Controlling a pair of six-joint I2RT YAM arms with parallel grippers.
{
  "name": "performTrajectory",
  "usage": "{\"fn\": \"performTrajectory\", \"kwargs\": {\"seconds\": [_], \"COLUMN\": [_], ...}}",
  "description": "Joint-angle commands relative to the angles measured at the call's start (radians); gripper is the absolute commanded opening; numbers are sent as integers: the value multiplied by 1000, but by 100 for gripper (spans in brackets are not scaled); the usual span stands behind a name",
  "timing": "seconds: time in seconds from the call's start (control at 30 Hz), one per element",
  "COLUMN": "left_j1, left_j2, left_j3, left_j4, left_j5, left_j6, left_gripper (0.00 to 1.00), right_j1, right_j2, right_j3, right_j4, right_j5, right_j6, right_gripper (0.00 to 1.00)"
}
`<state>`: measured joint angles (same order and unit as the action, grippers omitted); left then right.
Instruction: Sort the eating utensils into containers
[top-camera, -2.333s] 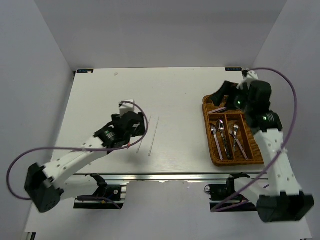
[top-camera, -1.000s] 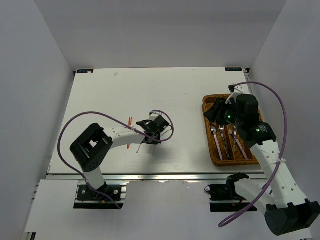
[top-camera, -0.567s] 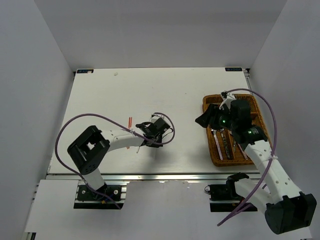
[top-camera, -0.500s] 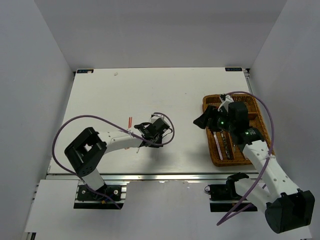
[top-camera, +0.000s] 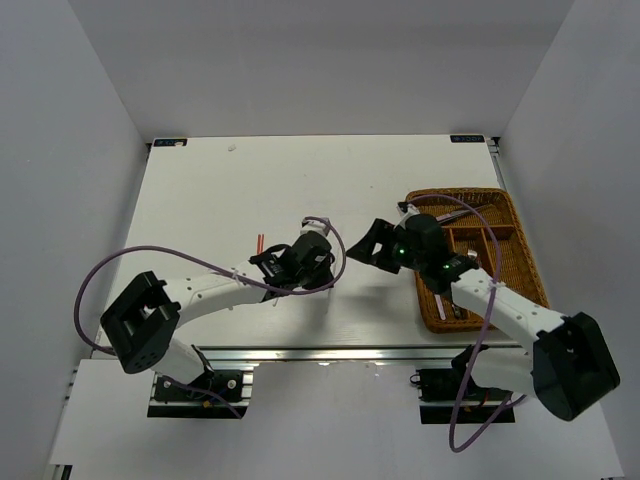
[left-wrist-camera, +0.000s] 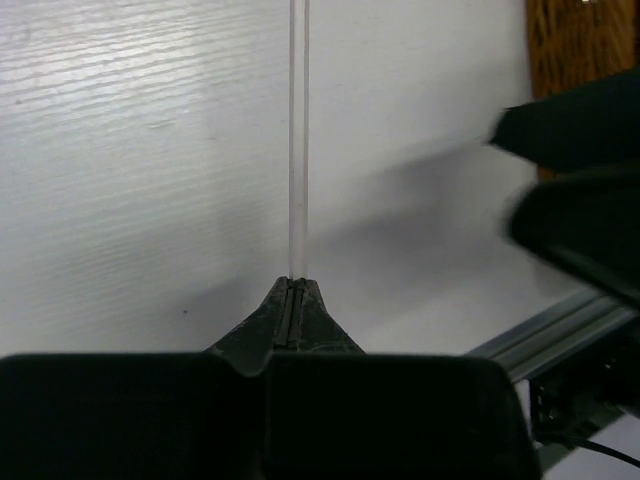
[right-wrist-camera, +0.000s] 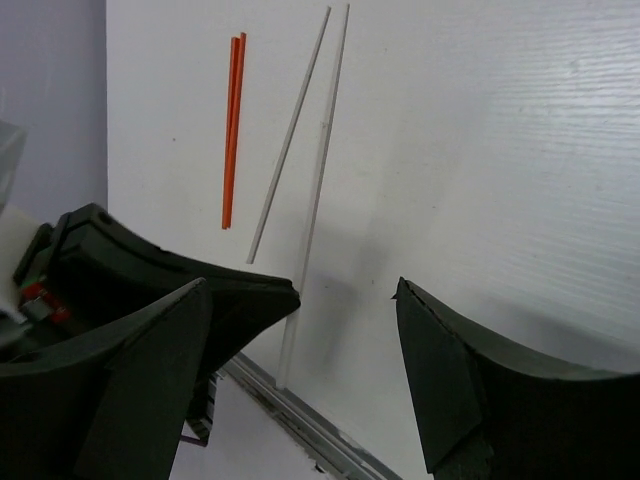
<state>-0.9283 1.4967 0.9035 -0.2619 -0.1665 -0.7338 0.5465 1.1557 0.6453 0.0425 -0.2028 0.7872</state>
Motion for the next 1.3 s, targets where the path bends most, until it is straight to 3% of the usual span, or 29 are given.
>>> {"fn": "performTrajectory", "kwargs": {"seconds": [0.0,0.2,0.3,0.4,0.43,0.5,0.63,0.67,0.7,0.83,0.87,1.0,1.13,1.2,1.27], "left_j1": [-12,-29,-32,-35,-35,-35,-35,-35,-35,-35,-35,-35,-35,-35,-35], "left_j2": [-67,-102,-107,-110,-113,-118,-130,-142,-153,-252,-278,-424,-541,-588,-654], "left_j3": [-20,-29,-41,-54,-57,-54,-19,-6,11,15,11,-18,-60,-77,-104], "left_j4": [90,130,154,179,184,185,138,115,90,-89,-118,-238,-345,-375,-407], "left_j5": [74,91,108,114,110,88,24,6,-14,-164,-194,-283,-306,-318,-329], "left_j6": [-27,-45,-52,-58,-59,-58,-55,-52,-49,-13,0,28,37,48,68], "left_gripper": [0,0,0,0,0,0,56,87,97,98,98,98,98,98,98], "right_j1": [62,105,105,104,105,105,75,54,-1,-147,-176,-253,-301,-315,-342], "right_j2": [61,144,168,203,210,210,179,174,174,235,251,311,282,268,249], "right_j3": [53,90,86,103,102,106,164,187,220,542,591,709,682,605,539], "right_j4": [105,92,135,161,171,178,65,-17,-91,-514,-661,-831,-774,-712,-618], "right_j5": [92,198,189,149,135,106,153,163,175,232,352,635,670,801,819], "right_j6": [79,136,139,126,118,98,-14,-122,-191,-591,-737,-937,-1045,-1103,-1160], "right_gripper": [78,78,72,43,20,0,0,0,0,0,0,0,0,0,0]}}
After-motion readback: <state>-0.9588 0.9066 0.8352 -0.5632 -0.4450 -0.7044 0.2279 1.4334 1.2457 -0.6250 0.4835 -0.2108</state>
